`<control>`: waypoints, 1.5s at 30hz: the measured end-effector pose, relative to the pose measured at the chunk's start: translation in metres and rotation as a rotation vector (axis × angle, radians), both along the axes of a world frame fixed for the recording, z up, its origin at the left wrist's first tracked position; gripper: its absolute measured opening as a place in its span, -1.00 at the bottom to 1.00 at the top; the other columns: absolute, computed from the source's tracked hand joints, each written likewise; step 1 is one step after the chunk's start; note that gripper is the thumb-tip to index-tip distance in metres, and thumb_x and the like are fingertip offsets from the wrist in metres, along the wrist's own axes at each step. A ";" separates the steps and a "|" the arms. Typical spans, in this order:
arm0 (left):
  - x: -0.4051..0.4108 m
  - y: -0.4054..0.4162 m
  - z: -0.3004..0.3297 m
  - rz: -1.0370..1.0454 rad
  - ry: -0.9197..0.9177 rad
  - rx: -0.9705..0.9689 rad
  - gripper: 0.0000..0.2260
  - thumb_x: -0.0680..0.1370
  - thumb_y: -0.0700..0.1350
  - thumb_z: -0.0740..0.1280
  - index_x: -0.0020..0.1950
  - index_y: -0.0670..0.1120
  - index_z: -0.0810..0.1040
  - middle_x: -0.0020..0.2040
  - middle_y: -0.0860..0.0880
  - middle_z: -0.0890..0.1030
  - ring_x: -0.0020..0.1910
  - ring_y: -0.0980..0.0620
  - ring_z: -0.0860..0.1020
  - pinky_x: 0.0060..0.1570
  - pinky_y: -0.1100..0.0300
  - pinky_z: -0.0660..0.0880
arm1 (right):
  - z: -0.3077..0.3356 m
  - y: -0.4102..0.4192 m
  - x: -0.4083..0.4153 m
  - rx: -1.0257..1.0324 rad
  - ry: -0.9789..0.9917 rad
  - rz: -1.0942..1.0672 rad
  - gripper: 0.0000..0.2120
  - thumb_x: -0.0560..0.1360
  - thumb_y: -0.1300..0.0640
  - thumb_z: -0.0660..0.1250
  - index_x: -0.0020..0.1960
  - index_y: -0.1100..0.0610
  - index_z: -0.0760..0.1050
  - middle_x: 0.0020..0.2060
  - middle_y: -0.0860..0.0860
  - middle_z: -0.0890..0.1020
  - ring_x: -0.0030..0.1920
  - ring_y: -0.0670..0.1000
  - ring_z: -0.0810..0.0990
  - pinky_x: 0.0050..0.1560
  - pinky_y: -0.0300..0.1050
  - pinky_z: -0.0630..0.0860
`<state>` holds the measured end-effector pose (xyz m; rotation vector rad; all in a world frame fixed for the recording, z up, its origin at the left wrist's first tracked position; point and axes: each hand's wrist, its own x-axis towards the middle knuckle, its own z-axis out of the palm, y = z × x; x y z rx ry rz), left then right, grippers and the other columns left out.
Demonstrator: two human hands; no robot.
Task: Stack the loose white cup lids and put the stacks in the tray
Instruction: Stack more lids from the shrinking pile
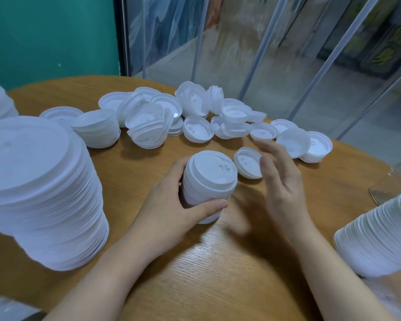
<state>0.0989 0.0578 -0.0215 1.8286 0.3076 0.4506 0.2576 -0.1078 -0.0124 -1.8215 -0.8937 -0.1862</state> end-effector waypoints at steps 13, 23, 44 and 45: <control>0.000 0.000 0.001 -0.005 0.003 0.000 -0.31 0.24 0.29 0.55 0.34 0.32 0.43 0.21 0.40 0.57 0.22 0.38 0.52 0.09 0.45 0.40 | -0.030 -0.019 0.045 -0.488 -0.346 -0.137 -0.91 0.53 0.22 0.48 0.03 0.10 0.69 0.04 -0.09 0.69 0.19 0.00 0.60 0.27 -0.03 0.34; 0.001 -0.001 0.002 -0.005 -0.005 -0.003 -0.34 0.24 0.29 0.55 0.31 0.34 0.44 0.21 0.41 0.57 0.21 0.38 0.52 0.03 0.58 0.38 | -0.020 -0.017 0.032 -0.232 -0.233 -0.182 -0.81 0.49 0.12 0.55 -0.10 0.14 0.54 -0.20 0.00 0.60 -0.16 0.05 0.54 -0.09 -0.01 0.46; 0.001 -0.001 0.000 -0.011 -0.024 0.014 -0.36 0.25 0.26 0.55 0.30 0.34 0.44 0.19 0.42 0.58 0.20 0.40 0.53 0.03 0.60 0.37 | -0.022 -0.019 0.040 -0.216 0.222 -0.251 -0.38 0.34 -0.03 0.66 0.31 -0.12 0.47 0.00 -0.18 0.65 -0.08 -0.33 0.57 -0.06 -0.49 0.45; 0.002 -0.001 0.000 -0.010 -0.026 0.016 -0.36 0.26 0.26 0.55 0.30 0.34 0.44 0.19 0.42 0.57 0.20 0.41 0.52 0.03 0.60 0.36 | -0.023 -0.019 0.040 -0.222 0.226 -0.255 -0.38 0.34 -0.05 0.66 0.31 -0.12 0.46 0.05 -0.19 0.65 -0.02 -0.30 0.59 0.00 -0.45 0.48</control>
